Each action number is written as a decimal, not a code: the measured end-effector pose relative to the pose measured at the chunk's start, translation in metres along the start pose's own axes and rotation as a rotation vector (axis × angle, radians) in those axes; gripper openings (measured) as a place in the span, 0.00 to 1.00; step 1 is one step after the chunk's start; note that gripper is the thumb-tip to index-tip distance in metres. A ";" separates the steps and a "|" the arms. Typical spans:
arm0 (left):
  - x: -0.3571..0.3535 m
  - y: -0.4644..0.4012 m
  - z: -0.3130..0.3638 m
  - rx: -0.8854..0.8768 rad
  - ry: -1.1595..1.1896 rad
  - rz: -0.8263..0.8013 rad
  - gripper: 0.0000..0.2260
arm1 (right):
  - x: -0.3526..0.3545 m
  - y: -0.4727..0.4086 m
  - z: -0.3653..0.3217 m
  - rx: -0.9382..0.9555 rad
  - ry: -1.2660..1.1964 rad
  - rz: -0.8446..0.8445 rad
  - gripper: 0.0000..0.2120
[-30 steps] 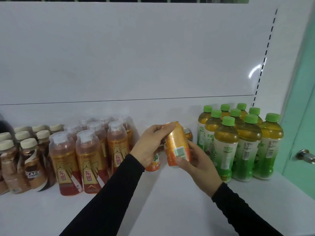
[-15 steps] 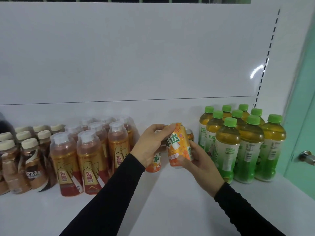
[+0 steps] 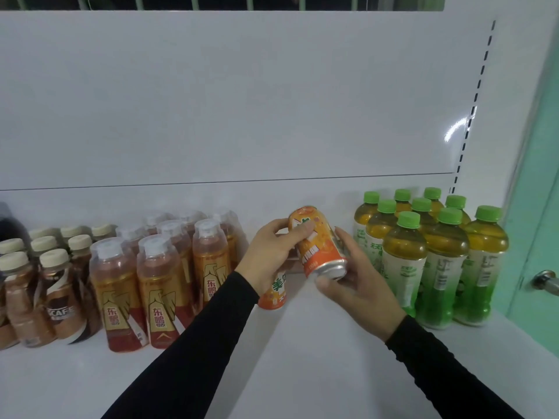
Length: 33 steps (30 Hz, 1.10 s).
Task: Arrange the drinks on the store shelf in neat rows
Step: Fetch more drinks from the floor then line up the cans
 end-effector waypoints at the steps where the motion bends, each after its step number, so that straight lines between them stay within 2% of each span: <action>1: -0.002 0.001 0.002 0.016 0.064 -0.002 0.20 | 0.001 0.000 -0.006 0.022 0.109 -0.002 0.45; 3: -0.006 0.001 0.006 0.052 0.155 -0.014 0.19 | 0.007 -0.003 -0.016 0.092 0.266 0.050 0.44; 7: -0.014 0.003 0.009 0.151 0.239 -0.034 0.16 | 0.017 -0.007 -0.037 0.217 0.403 0.196 0.38; 11: -0.015 0.001 0.009 0.174 0.297 -0.019 0.18 | 0.015 -0.006 -0.058 0.310 0.435 0.225 0.33; 15: -0.014 0.001 0.006 0.194 0.303 -0.024 0.18 | 0.015 -0.008 -0.058 0.327 0.479 0.222 0.35; 20: -0.014 0.001 0.006 0.189 0.308 -0.041 0.15 | 0.017 -0.007 -0.045 0.257 0.430 0.207 0.40; 25: -0.012 -0.006 0.016 0.045 0.162 -0.087 0.09 | 0.018 -0.009 -0.016 -0.008 0.066 0.109 0.44; 27: -0.014 -0.006 0.018 0.004 0.139 -0.127 0.09 | 0.018 -0.012 -0.011 -0.060 -0.025 0.095 0.36; 29: -0.017 -0.006 0.021 -0.043 0.099 -0.172 0.13 | 0.018 -0.014 -0.010 -0.061 0.007 0.081 0.21; 30: -0.019 -0.005 0.023 -0.073 0.076 -0.193 0.15 | 0.017 -0.014 -0.011 -0.054 0.024 0.076 0.17; 33: -0.020 -0.002 0.027 -0.168 -0.021 -0.218 0.21 | 0.014 -0.016 -0.007 -0.008 0.029 0.063 0.19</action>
Point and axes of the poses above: each hand's wrist, its own y-axis away from the middle knuckle, its own x-axis out of the back of the hand, z = x × y, the point moved 7 cm from there along -y, towards the middle knuckle, and after that the axes turned 7 degrees about -z, right-handed, at the moved point
